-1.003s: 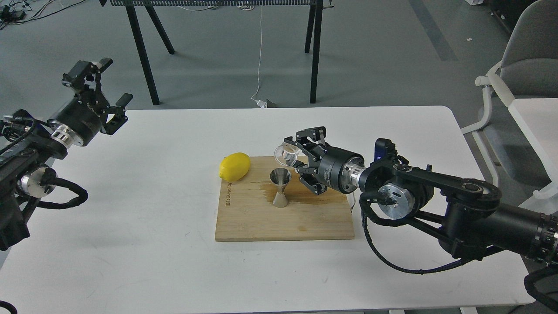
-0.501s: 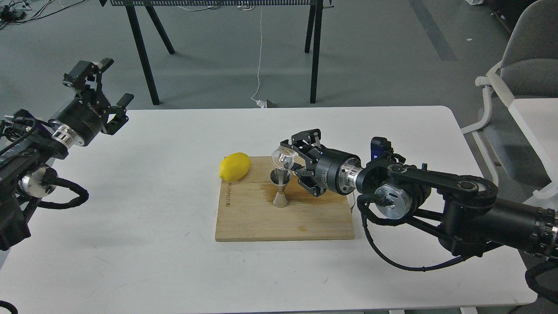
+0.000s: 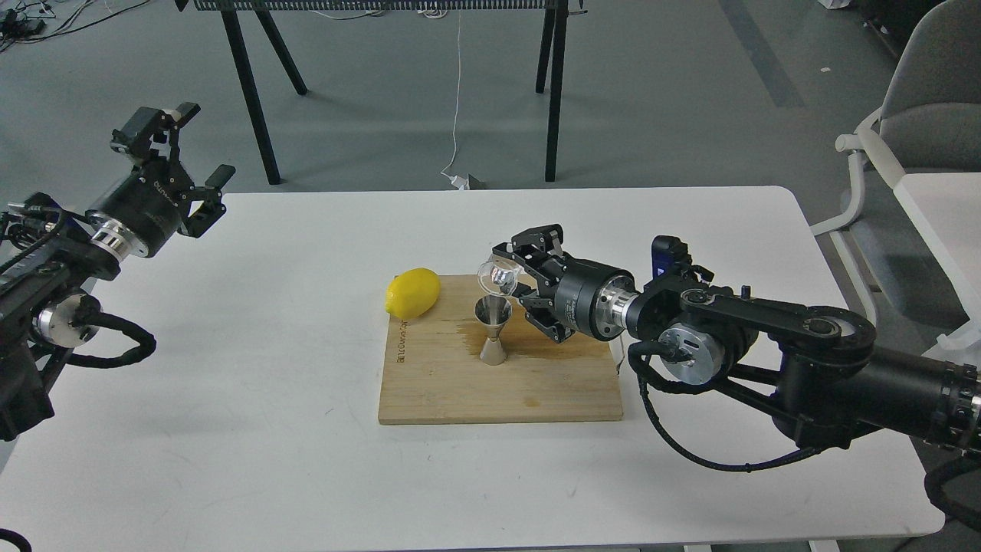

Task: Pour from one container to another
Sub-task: 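Tilt the glass with the right gripper above the steel jigger, then hold the glass tilted over the jigger to pour its liquid in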

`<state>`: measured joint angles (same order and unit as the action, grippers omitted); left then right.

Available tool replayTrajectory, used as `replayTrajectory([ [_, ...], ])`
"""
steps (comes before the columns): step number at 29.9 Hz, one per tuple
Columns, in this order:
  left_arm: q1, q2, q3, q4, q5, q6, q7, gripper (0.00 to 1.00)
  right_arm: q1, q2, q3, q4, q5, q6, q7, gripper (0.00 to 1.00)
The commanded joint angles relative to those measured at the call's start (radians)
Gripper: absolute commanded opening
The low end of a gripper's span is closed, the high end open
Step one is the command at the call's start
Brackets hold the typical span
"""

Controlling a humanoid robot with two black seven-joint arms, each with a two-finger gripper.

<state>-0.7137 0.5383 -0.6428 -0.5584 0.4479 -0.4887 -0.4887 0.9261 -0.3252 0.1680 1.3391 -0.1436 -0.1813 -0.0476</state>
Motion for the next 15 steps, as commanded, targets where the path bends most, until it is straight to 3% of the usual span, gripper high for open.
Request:
replayTrajectory([
  [1,-0.001,0.000,0.000,0.000,0.000,0.000,0.000,1.00,0.010,0.001,-0.015,0.000,-0.013,-0.001,0.000,0.46],
  [15,-0.001,-0.006,0.000,0.002,0.000,0.000,0.000,1.00,0.043,0.006,-0.034,-0.008,-0.016,0.000,0.003,0.46],
])
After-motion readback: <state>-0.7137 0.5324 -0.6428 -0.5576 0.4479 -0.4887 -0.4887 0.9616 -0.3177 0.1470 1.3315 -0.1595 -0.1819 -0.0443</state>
